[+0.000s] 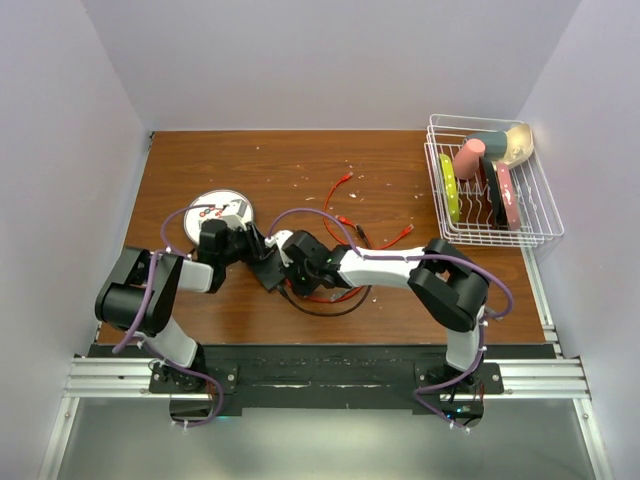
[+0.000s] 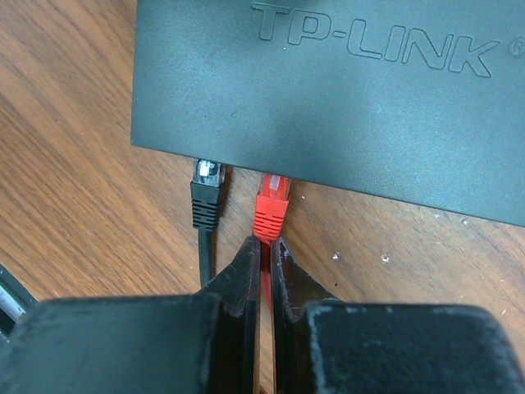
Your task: Insert the plug into the switch port
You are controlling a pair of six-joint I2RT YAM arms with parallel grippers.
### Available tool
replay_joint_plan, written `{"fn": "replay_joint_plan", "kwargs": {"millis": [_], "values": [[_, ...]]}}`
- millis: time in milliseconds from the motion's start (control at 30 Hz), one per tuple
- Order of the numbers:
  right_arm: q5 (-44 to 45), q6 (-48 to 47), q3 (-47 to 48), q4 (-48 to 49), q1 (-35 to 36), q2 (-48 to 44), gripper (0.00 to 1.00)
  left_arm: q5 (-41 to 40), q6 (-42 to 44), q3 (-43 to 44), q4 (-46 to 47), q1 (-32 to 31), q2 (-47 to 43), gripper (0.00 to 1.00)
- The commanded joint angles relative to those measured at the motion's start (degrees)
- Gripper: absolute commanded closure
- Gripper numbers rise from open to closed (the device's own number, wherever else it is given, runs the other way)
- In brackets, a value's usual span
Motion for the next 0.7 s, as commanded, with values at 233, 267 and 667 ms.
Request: {"fn": "replay_joint_plan", "kwargs": {"millis": [233,267,667], "values": [[4.8,6.9,6.5,33.8,-3.4,3.4,1.0,12.2,-6.9,-6.9,-15.0,-6.6,-7.3,1.0],[4.4,8.0,6.1,34.3,-3.4,3.5,1.0,12.1,-7.0,-6.9,-15.6,-6.6,-7.9,1.0],[5.8,4.4,6.0,36.8,-3.4,2.8,1.0,12.3,-10.0,-9.8,-10.1,-8.8,-2.1,1.0]]}}
